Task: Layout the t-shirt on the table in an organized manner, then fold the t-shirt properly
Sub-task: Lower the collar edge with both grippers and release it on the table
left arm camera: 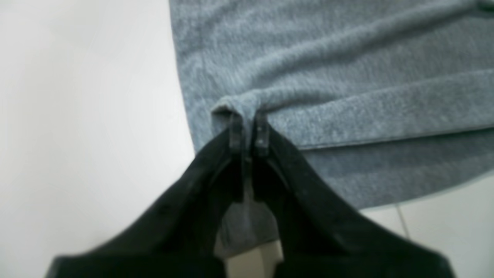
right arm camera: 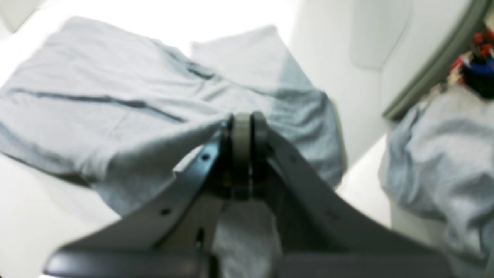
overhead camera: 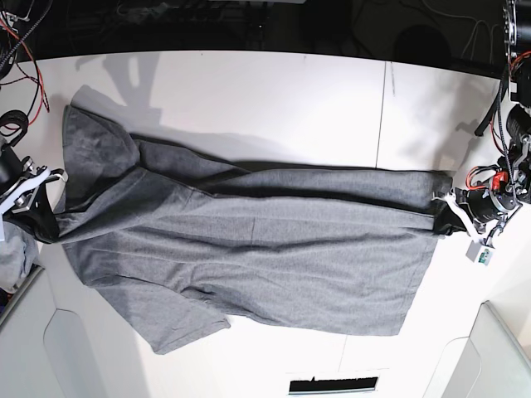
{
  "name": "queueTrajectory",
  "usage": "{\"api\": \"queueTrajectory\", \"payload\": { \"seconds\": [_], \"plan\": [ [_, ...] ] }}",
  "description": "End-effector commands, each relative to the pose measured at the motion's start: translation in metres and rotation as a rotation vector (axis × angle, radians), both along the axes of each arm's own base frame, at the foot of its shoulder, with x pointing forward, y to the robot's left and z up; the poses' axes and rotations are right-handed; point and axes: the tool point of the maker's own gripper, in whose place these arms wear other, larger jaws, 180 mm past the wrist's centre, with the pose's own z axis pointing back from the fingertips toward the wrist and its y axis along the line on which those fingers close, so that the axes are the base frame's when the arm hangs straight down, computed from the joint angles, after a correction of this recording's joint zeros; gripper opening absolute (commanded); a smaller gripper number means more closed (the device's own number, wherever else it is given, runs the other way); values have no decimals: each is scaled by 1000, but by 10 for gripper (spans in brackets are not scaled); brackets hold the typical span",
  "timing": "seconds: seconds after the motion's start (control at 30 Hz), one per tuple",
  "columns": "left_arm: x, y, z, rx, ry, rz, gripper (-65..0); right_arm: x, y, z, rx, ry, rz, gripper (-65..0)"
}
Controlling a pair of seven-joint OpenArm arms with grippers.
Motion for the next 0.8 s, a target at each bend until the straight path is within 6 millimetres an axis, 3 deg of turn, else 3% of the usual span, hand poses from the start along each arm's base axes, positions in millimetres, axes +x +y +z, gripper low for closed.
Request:
{"api": "queueTrajectory", "payload": {
  "seconds": [0.0,0.23,0.27,0.37,0.4,0.47,0.53,0.63,0.77],
  "plan": [
    [15,8,19,6,-53,6,-650,10,-5,18,5,-62,-5,-650],
    [20,4,20,3,-65,-4,-588,28,2,2,68,-25,6,-650],
    [20,4,20,3,-65,-3,-580,30,6,-2,74,-17,16,-605],
    [19,5,18,7,-54,-4,-511,31,13,-9,87,0,32,-375],
    [16,6,16,14,-31,-4,-463,31,14,-9,90,-1,32,-338],
    [10,7,9,12,37,0,-380,31,12,-7,88,-5,25,-329],
    [0,7,4,-5,106,-9,-374,30,4,-4,86,-10,6,-329],
    [-6,3,16,-93,99,-33,-374,23,-16,-2,116,20,-45,-329],
    [-23,8,28,-153,94,-50,-374,-3,-52,-5,186,59,-145,-329]
  ]
}}
